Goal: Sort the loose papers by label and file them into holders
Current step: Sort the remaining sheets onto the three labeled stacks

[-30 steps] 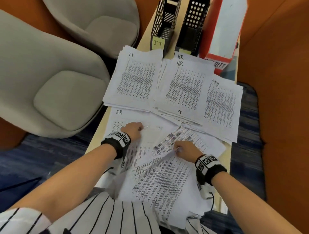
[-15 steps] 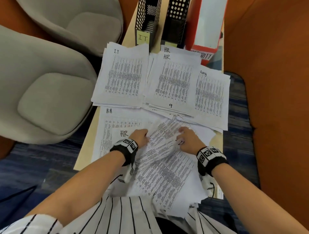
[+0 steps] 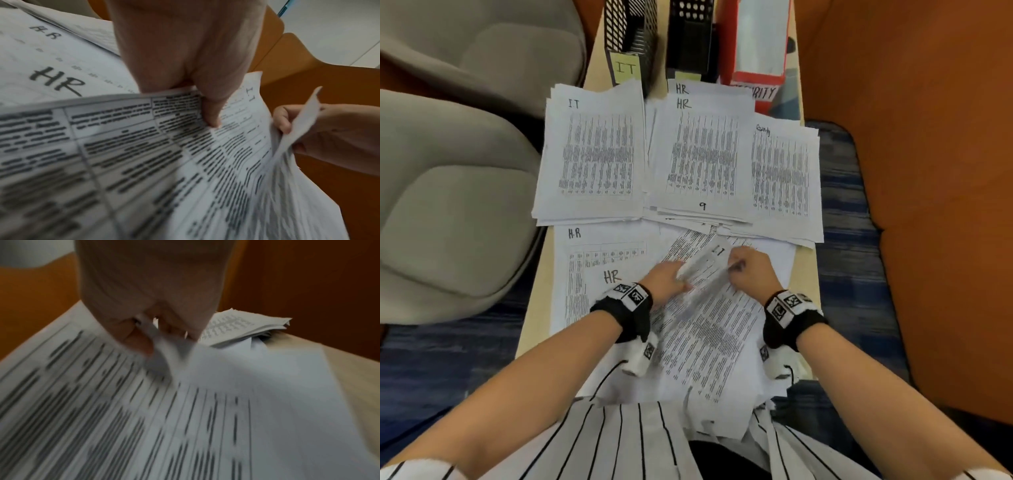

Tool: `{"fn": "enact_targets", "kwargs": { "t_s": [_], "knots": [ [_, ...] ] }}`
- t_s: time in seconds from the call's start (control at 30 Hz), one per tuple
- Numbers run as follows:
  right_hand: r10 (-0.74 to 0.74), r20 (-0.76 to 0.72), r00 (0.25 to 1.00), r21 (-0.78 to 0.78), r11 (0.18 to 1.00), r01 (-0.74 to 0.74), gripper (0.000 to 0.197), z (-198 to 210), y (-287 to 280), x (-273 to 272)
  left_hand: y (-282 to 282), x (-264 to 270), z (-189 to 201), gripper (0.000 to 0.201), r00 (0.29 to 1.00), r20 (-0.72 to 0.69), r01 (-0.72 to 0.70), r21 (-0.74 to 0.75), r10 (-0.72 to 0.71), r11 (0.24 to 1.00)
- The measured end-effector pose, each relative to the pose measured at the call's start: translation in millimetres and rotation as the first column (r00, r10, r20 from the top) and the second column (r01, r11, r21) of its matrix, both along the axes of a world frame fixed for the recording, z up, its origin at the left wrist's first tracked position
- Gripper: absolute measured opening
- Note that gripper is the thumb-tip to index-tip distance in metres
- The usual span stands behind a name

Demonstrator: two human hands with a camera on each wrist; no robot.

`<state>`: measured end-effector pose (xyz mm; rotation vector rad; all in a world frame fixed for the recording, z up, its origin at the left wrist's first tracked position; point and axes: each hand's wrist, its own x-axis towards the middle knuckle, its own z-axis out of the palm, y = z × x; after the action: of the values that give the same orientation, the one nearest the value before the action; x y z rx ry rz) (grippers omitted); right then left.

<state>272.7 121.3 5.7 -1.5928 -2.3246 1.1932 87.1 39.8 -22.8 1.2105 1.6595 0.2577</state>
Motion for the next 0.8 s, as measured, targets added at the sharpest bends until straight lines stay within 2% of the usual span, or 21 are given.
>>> {"fn": "enact_targets", "kwargs": {
  "t_s": [0.03, 0.1, 0.17, 0.2, 0.27, 0.33, 0.37, 0.4, 0.43, 0.47, 0.53, 0.6, 0.63, 0.67, 0.73, 0.8],
  "knots": [
    [-0.002, 0.008, 1.000, -0.018, 1.000, 0.002, 0.011, 4.2, 6.8, -1.1, 1.5, -4.8, 0.8, 0.040, 0.995, 0.020, -0.094, 0.028, 0.094, 0.995],
    [0.071, 0.061, 0.996, -0.172, 0.983, -0.059, 0.013, 10.1, 20.0, -1.4, 2.9, -15.5, 3.1, 0.034, 0.966, 0.097, -0.244, 0.051, 0.239, 0.968],
    [0.087, 0.093, 0.992, -0.217, 0.974, -0.065, 0.009, 12.8, 28.0, -3.1, 2.0, -22.2, 9.7, 0.045, 0.927, 0.225, -0.303, -0.024, 0.300, 0.953],
    [0.038, 0.074, 0.997, -0.187, 0.982, -0.024, 0.011, 13.8, 29.5, -5.9, 1.3, -23.4, 13.4, 0.054, 0.900, 0.295, -0.312, -0.075, 0.320, 0.947],
    [-0.110, 0.014, 0.994, -0.084, 0.990, 0.111, 0.030, 19.2, 34.4, -16.5, 0.6, -22.3, 24.6, 0.066, 0.868, 0.403, -0.248, -0.153, 0.289, 0.957],
    [-0.183, -0.044, 0.982, -0.013, 0.983, 0.183, 0.029, 28.7, 43.8, -32.2, 1.8, -26.4, 28.2, 0.061, 0.944, 0.320, -0.044, -0.113, 0.078, 0.993],
    [-0.165, -0.065, 0.984, 0.012, 0.986, 0.166, 0.022, 30.8, 49.0, -39.8, 3.2, -32.6, 24.5, 0.046, 0.977, 0.212, 0.041, -0.108, -0.018, 0.993],
    [-0.134, -0.077, 0.988, 0.037, 0.990, 0.137, 0.019, 30.6, 54.1, -46.1, 5.6, -40.2, 22.4, 0.023, 0.994, 0.098, 0.066, -0.114, -0.055, 0.991],
    [-0.106, -0.075, 0.992, 0.066, 0.992, 0.111, 0.022, 31.0, 57.6, -52.0, 7.8, -49.7, 23.0, 0.009, 0.999, 0.019, 0.039, -0.117, -0.037, 0.992],
    [-0.085, -0.060, 0.995, 0.108, 0.990, 0.091, 0.030, 26.0, 61.6, -55.5, 10.7, -62.0, 21.8, 0.018, 1.000, -0.010, -0.030, -0.100, 0.030, 0.995],
    [-0.049, 0.017, 0.999, 0.189, 0.981, 0.044, 0.046, 19.8, 62.7, -58.8, 16.7, -86.6, 31.2, 0.020, 0.957, 0.014, -0.291, -0.036, 0.291, 0.956],
    [0.033, 0.102, 0.994, 0.139, 0.989, -0.047, 0.054, 11.8, 59.9, -59.6, 26.0, -116.9, 43.2, 0.019, 0.856, -0.023, -0.513, 0.097, 0.517, 0.853],
    [0.116, 0.159, 0.980, 0.054, 0.991, -0.126, 0.059, 7.0, 56.6, -59.2, 32.4, -137.0, 47.2, 0.015, 0.800, -0.048, -0.585, 0.153, 0.598, 0.796],
    [0.227, 0.222, 0.948, -0.049, 0.974, -0.222, 0.069, -0.4, 52.9, -57.8, 38.9, -158.1, 50.3, 0.009, 0.746, -0.077, -0.639, 0.198, 0.661, 0.744],
    [0.425, 0.371, 0.826, -0.236, 0.903, -0.359, 0.099, -15.9, 45.1, -56.1, 52.4, -202.2, 49.1, 0.025, 0.651, -0.150, -0.706, 0.244, 0.745, 0.665],
    [0.500, 0.498, 0.709, -0.293, 0.866, -0.404, 0.125, -29.6, 41.6, -54.5, 62.5, -233.7, 48.6, 0.032, 0.641, -0.248, -0.688, 0.235, 0.727, 0.687]
  ]
}}
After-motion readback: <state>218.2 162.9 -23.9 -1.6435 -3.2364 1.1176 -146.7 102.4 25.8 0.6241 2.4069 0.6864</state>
